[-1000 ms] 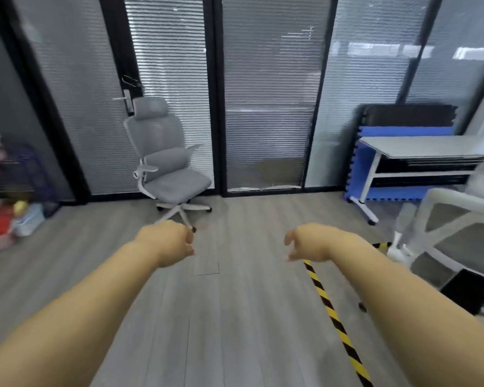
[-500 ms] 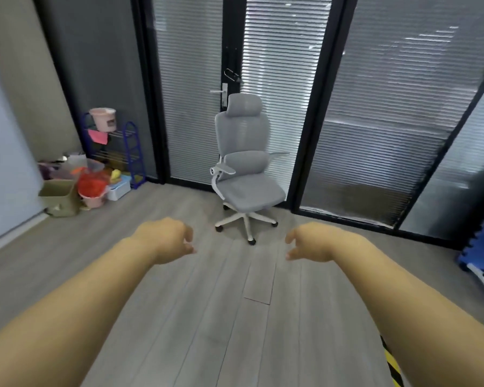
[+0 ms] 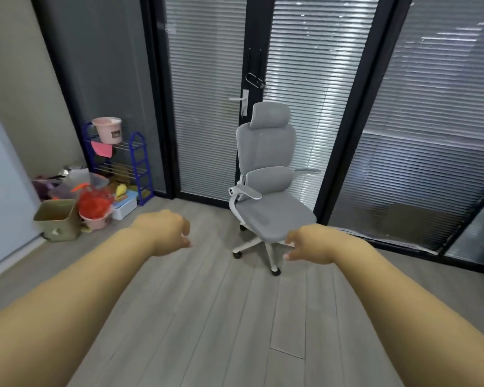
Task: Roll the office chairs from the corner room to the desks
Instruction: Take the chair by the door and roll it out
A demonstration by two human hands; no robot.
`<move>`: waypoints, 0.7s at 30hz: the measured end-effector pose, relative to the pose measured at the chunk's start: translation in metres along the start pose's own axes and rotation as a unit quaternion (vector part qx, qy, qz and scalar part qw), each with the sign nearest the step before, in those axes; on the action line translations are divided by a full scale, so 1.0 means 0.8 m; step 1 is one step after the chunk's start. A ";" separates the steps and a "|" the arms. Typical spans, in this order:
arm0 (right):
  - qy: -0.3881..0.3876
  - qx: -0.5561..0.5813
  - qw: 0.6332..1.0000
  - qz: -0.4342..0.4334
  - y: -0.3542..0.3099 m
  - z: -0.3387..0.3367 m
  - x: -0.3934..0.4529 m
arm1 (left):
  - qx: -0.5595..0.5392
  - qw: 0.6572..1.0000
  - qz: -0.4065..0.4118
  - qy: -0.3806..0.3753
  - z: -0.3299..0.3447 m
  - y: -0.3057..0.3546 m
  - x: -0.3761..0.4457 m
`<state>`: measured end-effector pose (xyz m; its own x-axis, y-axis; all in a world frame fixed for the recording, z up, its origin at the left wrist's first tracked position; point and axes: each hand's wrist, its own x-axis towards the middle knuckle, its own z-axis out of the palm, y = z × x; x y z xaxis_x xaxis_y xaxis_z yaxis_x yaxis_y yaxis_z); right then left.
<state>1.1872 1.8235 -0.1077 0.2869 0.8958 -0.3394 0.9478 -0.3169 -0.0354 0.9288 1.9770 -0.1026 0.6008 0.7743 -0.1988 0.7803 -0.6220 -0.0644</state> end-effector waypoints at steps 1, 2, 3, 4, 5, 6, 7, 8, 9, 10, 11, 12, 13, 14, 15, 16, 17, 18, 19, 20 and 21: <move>-0.006 0.002 1.000 0.002 -0.002 -0.006 0.023 | -0.001 1.000 0.001 -0.003 -0.002 -0.010 0.021; -0.013 0.002 1.000 0.004 -0.003 -0.012 0.044 | -0.004 1.000 0.002 -0.005 -0.004 -0.020 0.043; -0.018 0.004 1.000 0.007 -0.004 -0.018 0.066 | -0.009 1.000 0.004 -0.007 -0.006 -0.028 0.064; -0.021 0.009 1.000 0.011 -0.004 -0.023 0.088 | -0.018 1.000 0.007 -0.007 -0.007 -0.037 0.087; -0.022 0.014 1.000 0.015 -0.004 -0.029 0.112 | -0.025 1.000 0.010 -0.007 -0.008 -0.045 0.109; -0.022 0.020 0.999 0.018 -0.004 -0.034 0.137 | -0.030 0.999 0.013 -0.007 -0.009 -0.052 0.131; -0.022 0.024 0.999 0.018 -0.004 -0.039 0.162 | -0.033 0.999 0.016 -0.007 -0.011 -0.059 0.153; -0.022 0.025 0.999 0.017 -0.004 -0.045 0.187 | -0.034 0.999 0.017 -0.007 -0.013 -0.066 0.176; -0.022 0.026 0.999 0.013 -0.004 -0.051 0.213 | -0.033 0.999 0.017 -0.004 -0.016 -0.074 0.199; -0.020 0.025 0.999 0.010 -0.005 -0.058 0.240 | -0.029 0.999 0.017 0.000 -0.020 -0.082 0.224; -0.020 0.023 1.000 0.005 -0.005 -0.066 0.267 | -0.026 1.000 0.015 0.002 -0.024 -0.090 0.248; -0.019 0.020 1.000 0.000 -0.005 -0.076 0.295 | -0.026 1.000 0.014 0.004 -0.029 -0.100 0.274; -0.018 0.016 1.000 -0.004 -0.005 -0.086 0.325 | -0.027 1.000 0.012 0.006 -0.033 -0.110 0.300; -0.017 0.012 1.000 -0.009 -0.006 -0.098 0.353 | -0.029 1.000 0.010 0.008 -0.039 -0.120 0.325; -0.016 0.006 1.000 -0.015 -0.007 -0.112 0.382 | -0.029 1.000 0.007 0.009 -0.045 -0.131 0.351; -0.014 0.000 1.000 -0.021 -0.008 -0.126 0.410 | -0.028 1.000 0.002 0.011 -0.052 -0.142 0.376; -0.010 -0.009 1.000 -0.028 -0.010 -0.142 0.436 | -0.026 1.000 -0.003 0.015 -0.060 -0.154 0.402; -0.004 -0.019 0.999 -0.035 -0.012 -0.157 0.462 | -0.026 0.999 -0.008 0.020 -0.066 -0.166 0.427; 0.001 -0.023 0.999 -0.041 -0.014 -0.171 0.488 | -0.031 0.999 -0.013 0.025 -0.072 -0.178 0.451; 0.005 -0.022 0.999 -0.047 -0.017 -0.183 0.514 | -0.040 0.999 -0.017 0.027 -0.076 -0.190 0.474; 0.006 -0.020 0.998 -0.052 -0.019 -0.194 0.539 | -0.050 0.998 -0.021 0.029 -0.079 -0.201 0.496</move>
<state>1.3179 2.2634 -0.1078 0.1880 0.9269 -0.3249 0.9772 -0.2098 -0.0331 1.0525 2.3913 -0.1095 0.5739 0.8067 -0.1410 0.8167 -0.5764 0.0260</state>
